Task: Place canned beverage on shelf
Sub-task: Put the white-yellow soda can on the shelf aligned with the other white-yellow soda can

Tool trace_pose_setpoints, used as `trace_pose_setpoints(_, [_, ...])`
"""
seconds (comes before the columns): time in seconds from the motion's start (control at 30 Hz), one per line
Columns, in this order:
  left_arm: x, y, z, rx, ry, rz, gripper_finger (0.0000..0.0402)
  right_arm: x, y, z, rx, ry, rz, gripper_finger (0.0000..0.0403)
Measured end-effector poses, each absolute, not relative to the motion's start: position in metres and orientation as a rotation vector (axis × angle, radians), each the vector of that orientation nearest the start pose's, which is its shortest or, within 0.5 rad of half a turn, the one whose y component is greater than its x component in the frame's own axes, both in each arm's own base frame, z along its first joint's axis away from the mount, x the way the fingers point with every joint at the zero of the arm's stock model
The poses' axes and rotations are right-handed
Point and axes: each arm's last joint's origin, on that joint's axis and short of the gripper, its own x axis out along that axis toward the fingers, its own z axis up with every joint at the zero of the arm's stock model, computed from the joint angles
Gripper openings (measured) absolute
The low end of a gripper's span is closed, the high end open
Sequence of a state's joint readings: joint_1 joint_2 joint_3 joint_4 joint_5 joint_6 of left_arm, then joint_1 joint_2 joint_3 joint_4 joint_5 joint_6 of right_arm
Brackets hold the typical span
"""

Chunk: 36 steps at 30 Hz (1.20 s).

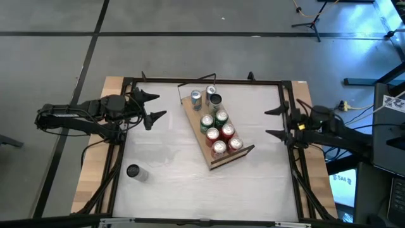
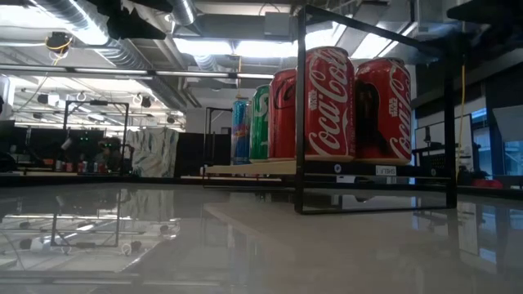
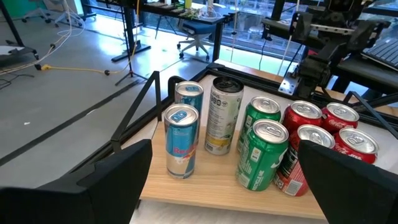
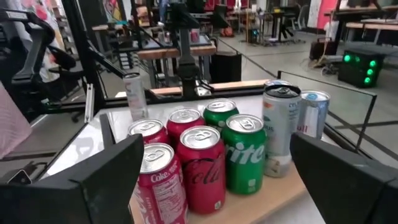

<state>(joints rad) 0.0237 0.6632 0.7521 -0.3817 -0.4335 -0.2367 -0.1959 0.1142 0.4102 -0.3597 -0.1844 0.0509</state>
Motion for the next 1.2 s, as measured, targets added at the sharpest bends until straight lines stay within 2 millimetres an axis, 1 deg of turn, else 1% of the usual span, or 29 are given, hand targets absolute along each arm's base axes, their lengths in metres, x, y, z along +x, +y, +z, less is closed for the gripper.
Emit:
trace_pose_setpoints(0.17, [0.140, 0.016, 0.320, -0.171, 0.233, 0.486, 0.0392, 0.069, -0.009, 0.243, 0.062, 0.064, -0.047, 0.0399])
trace_pose_setpoints(0.3, [0.140, 0.015, 0.320, -0.187, 0.230, 0.487, 0.0392, 0.073, -0.012, 0.231, 0.064, 0.090, -0.107, 0.0399])
trace_pose_setpoints(0.47, [0.140, 0.015, 0.320, -0.194, 0.228, 0.488, 0.0392, 0.079, -0.014, 0.216, 0.080, 0.115, -0.128, 0.0399])
trace_pose_setpoints(0.7, [0.140, 0.016, 0.321, -0.204, 0.221, 0.500, 0.0392, 0.089, -0.016, 0.201, 0.085, 0.039, -0.127, 0.0399])
trace_pose_setpoints(0.83, [0.140, 0.016, 0.322, -0.299, 0.186, 0.520, 0.0392, 0.091, -0.016, 0.197, 0.084, 0.021, -0.126, 0.0399])
trace_pose_setpoints(1.03, [0.140, 0.016, 0.322, -0.304, 0.181, 0.520, 0.0392, 0.091, -0.015, 0.195, 0.085, 0.024, -0.106, 0.0399])
trace_pose_setpoints(1.2, [0.142, 0.016, 0.327, -0.318, 0.131, 0.513, 0.0392, 0.088, -0.015, 0.195, 0.077, 0.013, -0.098, 0.0399])
